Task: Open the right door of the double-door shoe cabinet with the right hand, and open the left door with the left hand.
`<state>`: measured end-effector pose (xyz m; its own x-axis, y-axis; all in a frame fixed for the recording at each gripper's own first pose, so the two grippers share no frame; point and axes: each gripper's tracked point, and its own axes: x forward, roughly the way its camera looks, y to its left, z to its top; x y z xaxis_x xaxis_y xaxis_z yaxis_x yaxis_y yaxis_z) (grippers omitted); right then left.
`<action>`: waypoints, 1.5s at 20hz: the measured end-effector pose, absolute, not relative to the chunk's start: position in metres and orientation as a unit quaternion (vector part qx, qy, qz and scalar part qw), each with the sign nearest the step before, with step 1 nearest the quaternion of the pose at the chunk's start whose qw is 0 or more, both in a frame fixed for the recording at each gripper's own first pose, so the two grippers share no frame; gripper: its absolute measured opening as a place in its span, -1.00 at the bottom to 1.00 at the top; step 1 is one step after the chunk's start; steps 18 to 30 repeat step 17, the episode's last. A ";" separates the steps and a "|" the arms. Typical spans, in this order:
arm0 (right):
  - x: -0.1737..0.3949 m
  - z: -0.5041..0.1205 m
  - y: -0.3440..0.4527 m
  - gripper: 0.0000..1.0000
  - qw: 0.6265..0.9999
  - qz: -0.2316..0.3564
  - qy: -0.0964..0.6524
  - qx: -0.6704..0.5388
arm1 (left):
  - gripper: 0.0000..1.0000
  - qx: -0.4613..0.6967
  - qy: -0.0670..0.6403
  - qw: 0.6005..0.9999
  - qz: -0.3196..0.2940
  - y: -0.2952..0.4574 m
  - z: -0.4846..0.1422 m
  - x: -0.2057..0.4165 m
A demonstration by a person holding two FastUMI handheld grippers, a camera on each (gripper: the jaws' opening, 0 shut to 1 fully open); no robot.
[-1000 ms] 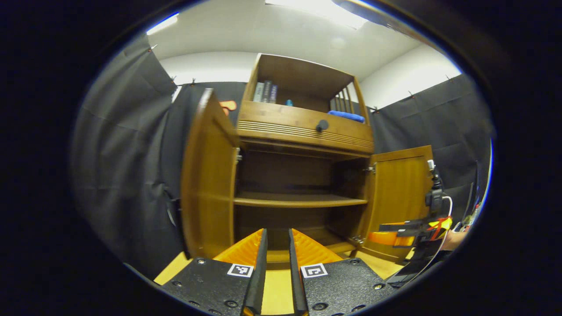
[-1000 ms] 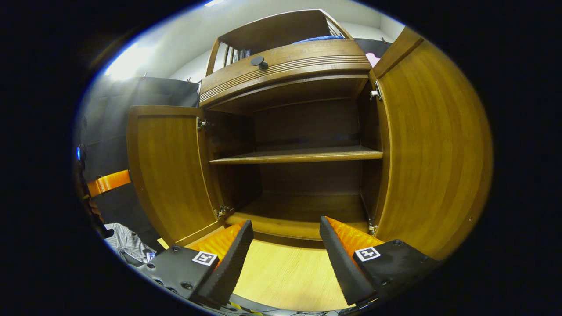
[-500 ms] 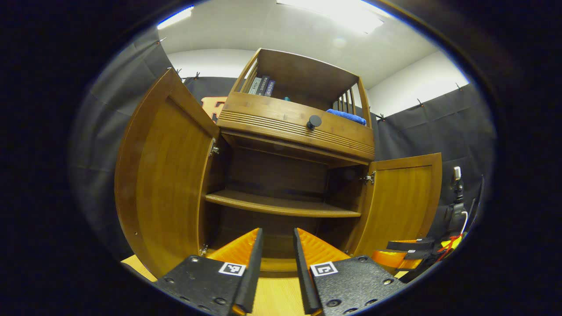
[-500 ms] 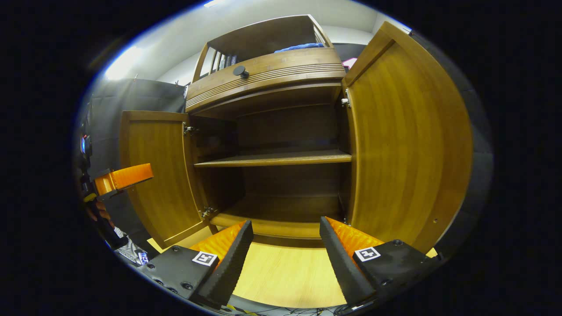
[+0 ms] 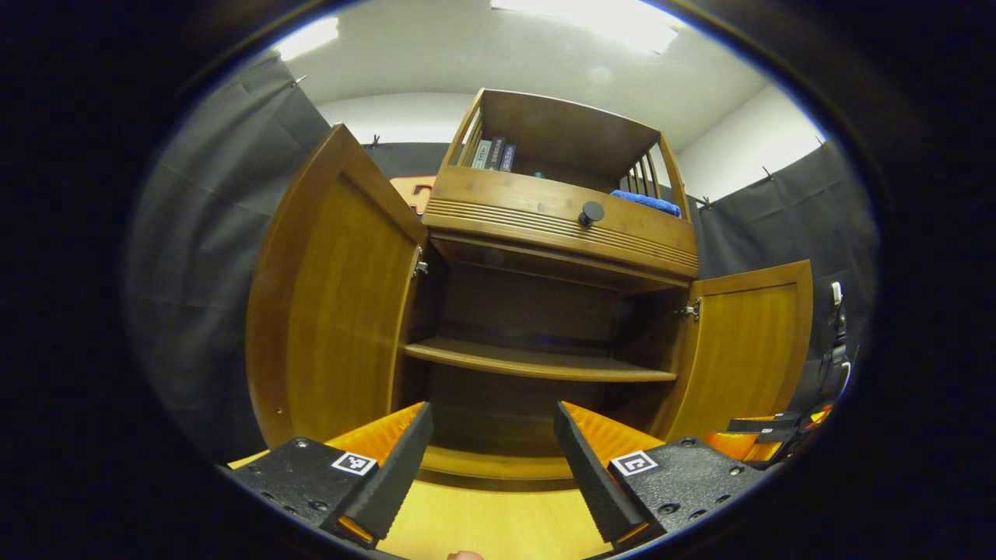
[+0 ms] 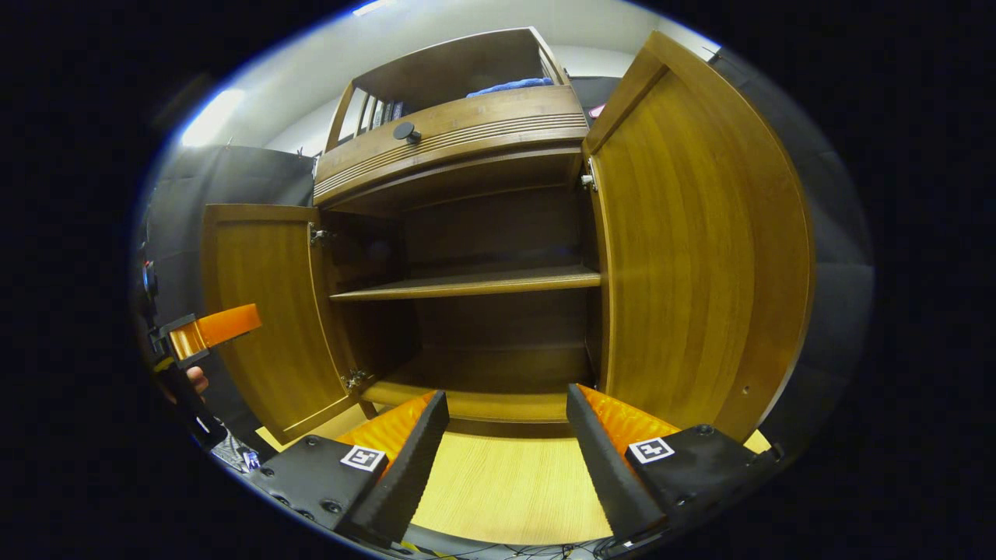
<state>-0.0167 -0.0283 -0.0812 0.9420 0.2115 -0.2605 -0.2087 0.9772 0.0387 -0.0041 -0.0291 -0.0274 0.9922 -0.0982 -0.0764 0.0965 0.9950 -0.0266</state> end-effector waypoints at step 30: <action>-0.023 -0.092 -0.017 0.96 0.982 0.118 0.144 0.002 | 0.96 -0.001 0.030 0.999 -0.031 -0.017 -0.017 -0.010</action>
